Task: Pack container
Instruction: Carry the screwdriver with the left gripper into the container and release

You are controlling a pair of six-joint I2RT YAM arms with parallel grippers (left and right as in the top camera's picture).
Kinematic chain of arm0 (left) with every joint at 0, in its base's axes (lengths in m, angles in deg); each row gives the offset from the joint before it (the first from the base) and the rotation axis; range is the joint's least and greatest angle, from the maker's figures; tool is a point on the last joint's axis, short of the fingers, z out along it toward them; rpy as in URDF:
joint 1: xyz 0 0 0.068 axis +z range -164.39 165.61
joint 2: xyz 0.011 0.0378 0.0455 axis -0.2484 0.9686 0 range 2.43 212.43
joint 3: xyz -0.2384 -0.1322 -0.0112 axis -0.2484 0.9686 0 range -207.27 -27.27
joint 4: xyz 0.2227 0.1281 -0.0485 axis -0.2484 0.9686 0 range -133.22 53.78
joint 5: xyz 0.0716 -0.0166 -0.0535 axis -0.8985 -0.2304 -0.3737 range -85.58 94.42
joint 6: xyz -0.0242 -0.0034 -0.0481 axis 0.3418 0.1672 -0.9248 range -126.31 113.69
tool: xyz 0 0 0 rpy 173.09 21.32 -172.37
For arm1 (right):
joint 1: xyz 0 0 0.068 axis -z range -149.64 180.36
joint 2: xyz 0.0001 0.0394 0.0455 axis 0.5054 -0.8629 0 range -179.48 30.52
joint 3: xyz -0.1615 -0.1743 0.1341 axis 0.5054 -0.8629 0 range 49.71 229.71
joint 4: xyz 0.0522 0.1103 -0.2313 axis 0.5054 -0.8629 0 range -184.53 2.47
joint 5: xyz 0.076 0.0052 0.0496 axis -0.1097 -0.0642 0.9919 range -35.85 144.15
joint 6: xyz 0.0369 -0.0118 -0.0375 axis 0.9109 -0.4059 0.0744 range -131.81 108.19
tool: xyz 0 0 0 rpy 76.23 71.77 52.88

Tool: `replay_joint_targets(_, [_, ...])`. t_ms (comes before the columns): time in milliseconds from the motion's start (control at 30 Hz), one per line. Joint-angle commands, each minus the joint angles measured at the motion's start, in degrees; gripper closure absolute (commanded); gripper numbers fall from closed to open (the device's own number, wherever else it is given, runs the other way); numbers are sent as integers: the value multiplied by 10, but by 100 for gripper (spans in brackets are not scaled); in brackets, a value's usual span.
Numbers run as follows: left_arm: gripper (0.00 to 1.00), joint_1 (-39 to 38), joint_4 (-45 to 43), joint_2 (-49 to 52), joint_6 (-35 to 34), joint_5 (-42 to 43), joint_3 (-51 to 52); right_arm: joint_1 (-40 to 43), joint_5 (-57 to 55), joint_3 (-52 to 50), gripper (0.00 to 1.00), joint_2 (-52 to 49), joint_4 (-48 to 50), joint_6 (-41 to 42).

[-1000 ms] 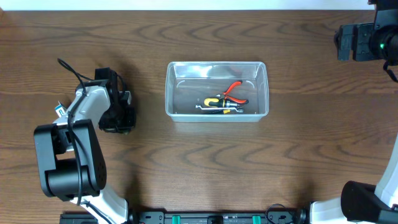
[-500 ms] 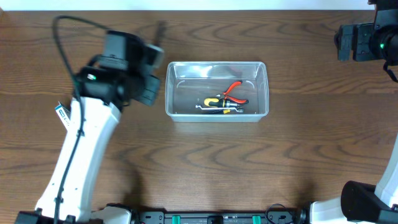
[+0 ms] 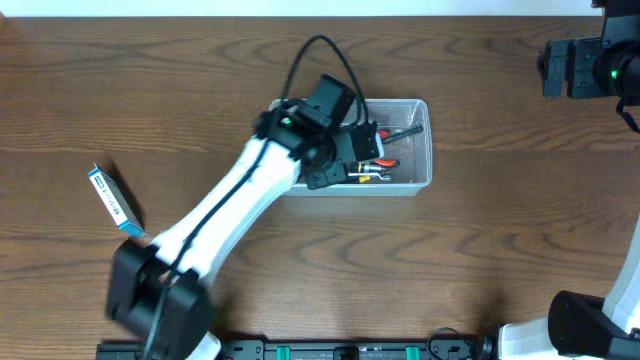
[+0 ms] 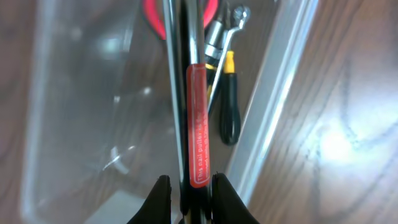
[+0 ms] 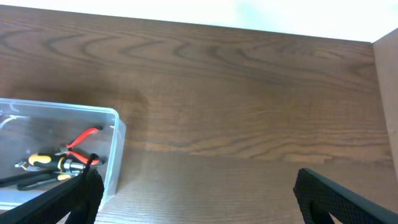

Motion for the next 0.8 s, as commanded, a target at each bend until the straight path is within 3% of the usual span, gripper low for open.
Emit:
replay_joint_targets(0, [93, 4, -1, 53, 24, -1, 2, -1, -2, -2, 1, -1, -2, 6])
replay_joint_targets(267, [93, 5, -5, 130, 10, -1, 2, -1, -2, -2, 1, -1, -2, 6])
replay_joint_targets(367, [78, 5, -5, 144, 10, -1, 2, -1, -2, -2, 1, -1, -2, 6])
replay_joint_targets(500, [68, 5, -7, 147, 10, -1, 2, -1, -2, -2, 1, -1, -2, 6])
replay_joint_targets(667, [66, 11, -14, 141, 9, -18, 2, -1, -2, -2, 1, -1, -2, 6])
replay_joint_targets(767, [62, 22, -31, 125, -31, -62, 0, -1, -2, -2, 1, -1, -2, 6])
